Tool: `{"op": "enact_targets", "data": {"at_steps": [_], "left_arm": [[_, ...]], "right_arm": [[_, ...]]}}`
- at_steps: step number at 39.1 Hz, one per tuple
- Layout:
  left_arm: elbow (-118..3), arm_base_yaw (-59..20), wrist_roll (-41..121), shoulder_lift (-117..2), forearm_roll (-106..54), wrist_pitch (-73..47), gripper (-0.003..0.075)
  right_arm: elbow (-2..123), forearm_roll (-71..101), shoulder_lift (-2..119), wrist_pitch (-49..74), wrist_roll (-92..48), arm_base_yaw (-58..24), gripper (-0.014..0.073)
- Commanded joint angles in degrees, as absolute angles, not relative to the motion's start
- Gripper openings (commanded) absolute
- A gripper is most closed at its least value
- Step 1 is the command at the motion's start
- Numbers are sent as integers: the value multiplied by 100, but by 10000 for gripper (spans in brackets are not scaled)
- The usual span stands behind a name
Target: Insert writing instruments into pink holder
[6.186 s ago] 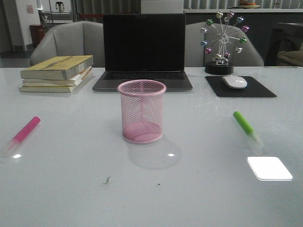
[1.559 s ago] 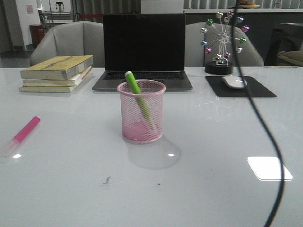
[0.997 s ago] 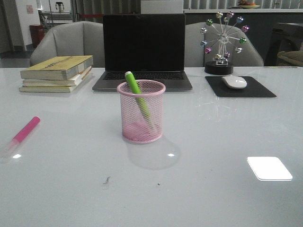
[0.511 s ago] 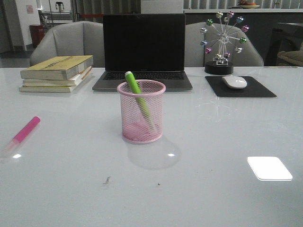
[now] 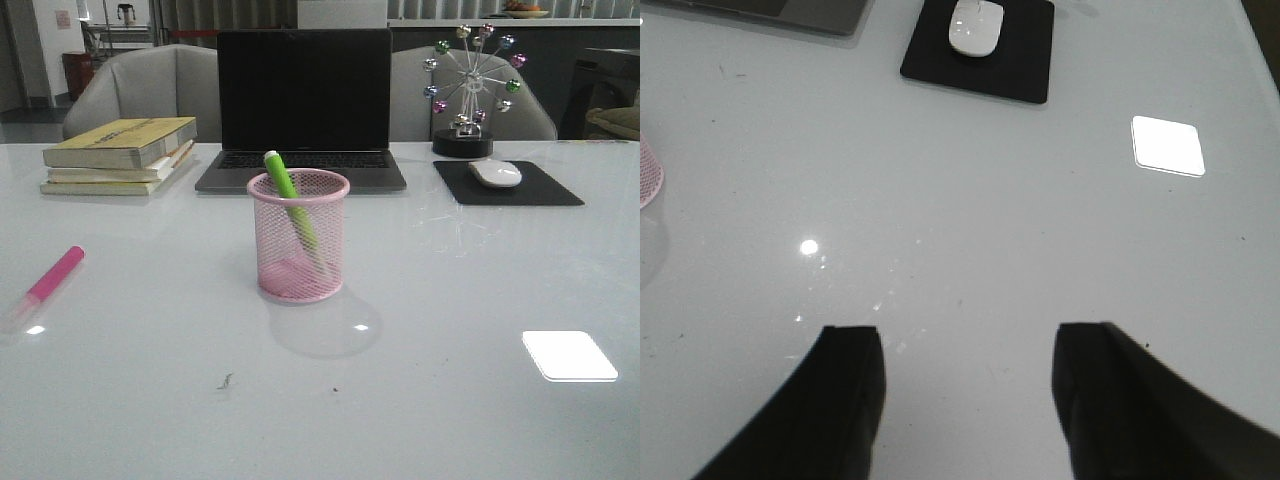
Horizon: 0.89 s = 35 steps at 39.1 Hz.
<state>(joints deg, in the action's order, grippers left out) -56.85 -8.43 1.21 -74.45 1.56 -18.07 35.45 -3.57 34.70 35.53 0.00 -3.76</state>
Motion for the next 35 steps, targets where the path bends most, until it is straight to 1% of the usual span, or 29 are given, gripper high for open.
{"op": "enact_targets", "data": {"at_steps": [1, 7, 18, 35], "left_arm": [[-6131, -932, 77, -7763, 67, -1703, 404], [-6517, -932, 77, -8479, -111, -2053, 404], [-7008, -932, 77, -9464, -191, -2269, 404], [-7403, -932, 77, -10401, -339, -2760, 404]], "right_arm": [[3690, -417, 3461, 3089, 0, -351, 487], [3690, -417, 3461, 3089, 0, -351, 487], [3690, -417, 3461, 3089, 0, -351, 487], [3690, -417, 3461, 3089, 0, -351, 487]]}}
